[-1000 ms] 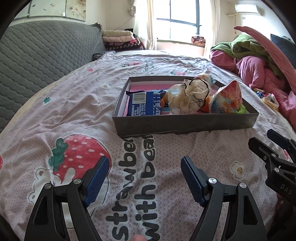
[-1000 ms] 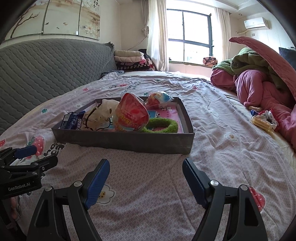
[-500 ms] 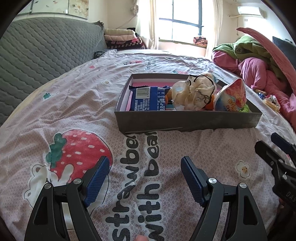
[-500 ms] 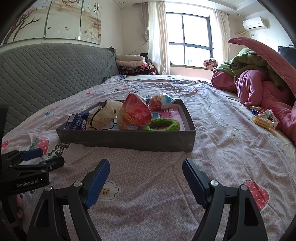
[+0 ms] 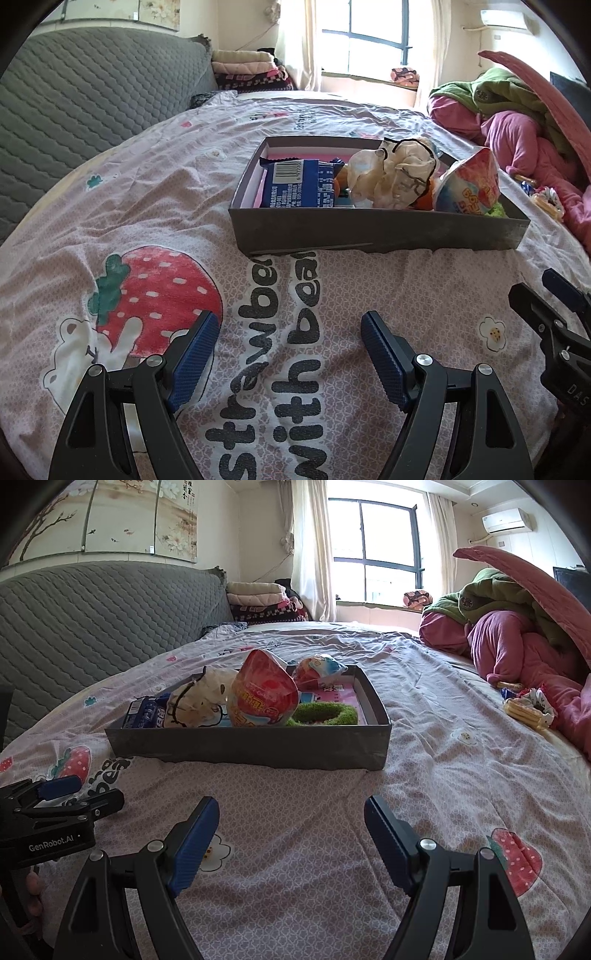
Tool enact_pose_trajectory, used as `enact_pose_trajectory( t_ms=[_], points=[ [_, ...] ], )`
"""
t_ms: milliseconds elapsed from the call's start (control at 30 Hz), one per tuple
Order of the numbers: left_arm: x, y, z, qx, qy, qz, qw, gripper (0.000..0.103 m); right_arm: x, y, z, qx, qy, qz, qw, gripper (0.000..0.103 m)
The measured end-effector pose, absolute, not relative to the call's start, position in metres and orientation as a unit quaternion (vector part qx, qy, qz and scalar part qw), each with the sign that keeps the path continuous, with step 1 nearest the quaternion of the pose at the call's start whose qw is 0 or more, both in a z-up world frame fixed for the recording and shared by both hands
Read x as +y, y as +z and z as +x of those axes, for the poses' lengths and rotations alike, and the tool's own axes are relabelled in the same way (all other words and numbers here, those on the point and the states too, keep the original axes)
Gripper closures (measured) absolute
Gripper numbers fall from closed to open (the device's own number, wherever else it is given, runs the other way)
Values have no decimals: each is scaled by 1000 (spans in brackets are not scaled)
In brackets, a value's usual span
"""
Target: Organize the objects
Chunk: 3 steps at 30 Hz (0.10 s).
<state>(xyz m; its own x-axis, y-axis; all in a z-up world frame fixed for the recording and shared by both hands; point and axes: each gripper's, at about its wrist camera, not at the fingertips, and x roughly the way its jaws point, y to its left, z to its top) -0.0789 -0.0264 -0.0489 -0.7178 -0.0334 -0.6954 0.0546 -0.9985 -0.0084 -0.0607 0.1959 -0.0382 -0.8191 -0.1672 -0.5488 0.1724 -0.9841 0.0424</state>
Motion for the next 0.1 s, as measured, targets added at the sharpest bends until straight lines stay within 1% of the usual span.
enact_pose_trajectory(
  t_ms=[100],
  points=[
    [-26,-49,-78,14,-927,374,19,23,197,-39,-61,5,-953,289,89,23]
  ],
)
